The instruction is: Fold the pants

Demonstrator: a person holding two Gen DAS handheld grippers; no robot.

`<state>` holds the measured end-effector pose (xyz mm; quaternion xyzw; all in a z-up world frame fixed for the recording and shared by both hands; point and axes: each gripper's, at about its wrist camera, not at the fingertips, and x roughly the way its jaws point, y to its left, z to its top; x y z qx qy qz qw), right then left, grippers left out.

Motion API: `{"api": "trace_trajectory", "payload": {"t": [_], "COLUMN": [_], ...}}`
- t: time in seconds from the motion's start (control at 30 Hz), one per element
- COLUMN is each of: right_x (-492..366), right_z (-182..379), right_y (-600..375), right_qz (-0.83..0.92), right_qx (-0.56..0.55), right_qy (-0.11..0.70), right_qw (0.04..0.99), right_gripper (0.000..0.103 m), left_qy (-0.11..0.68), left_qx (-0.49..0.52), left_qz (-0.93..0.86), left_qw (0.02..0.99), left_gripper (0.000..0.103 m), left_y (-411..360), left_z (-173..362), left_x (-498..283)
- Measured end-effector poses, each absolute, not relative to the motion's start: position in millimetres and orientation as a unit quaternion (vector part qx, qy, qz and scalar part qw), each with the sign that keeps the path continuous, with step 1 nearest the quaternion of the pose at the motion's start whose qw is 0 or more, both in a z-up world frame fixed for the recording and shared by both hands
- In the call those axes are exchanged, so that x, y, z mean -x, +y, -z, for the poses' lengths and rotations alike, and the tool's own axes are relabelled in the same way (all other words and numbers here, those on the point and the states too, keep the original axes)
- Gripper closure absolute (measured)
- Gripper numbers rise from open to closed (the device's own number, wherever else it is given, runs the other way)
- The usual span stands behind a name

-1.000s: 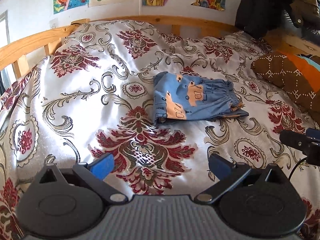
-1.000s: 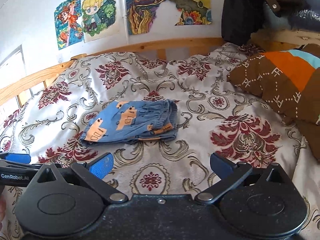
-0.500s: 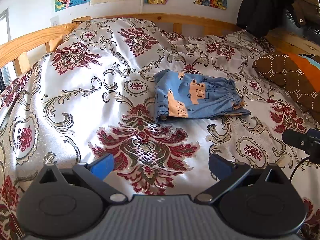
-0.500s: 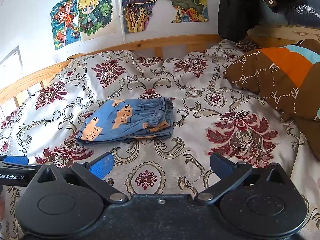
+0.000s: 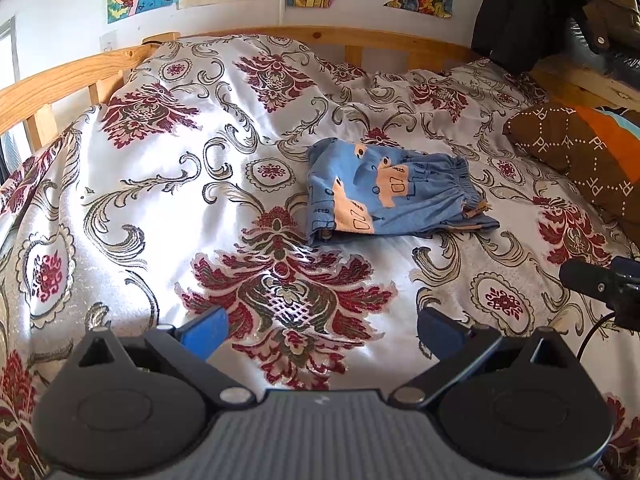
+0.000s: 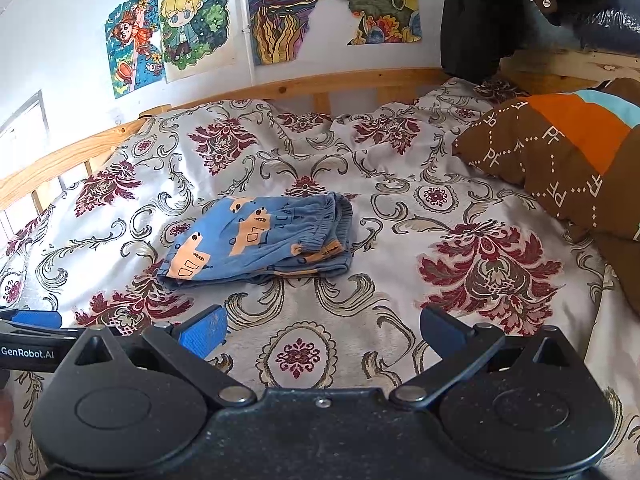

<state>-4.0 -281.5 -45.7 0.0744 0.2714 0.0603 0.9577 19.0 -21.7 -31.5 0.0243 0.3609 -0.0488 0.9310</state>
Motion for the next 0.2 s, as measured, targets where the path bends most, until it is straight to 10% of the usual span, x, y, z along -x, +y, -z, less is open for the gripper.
{"api": "trace_trajectory", "payload": {"t": [0.2], "right_x": [4.2], "right_z": [45.8], "right_y": [-281.1], "right_qz": [-0.06], "right_qx": [-0.074], "right_qy": [0.272], "right_qw": [0.958], "right_gripper": [0.001], "left_qy": [0.352], "left_qx": [-0.036], "left_qz": [0.049], "left_qw": [0.934], "left_gripper": [0.0], "left_y": [-24.3], "left_z": [29.6], "left_x": [-16.0]}}
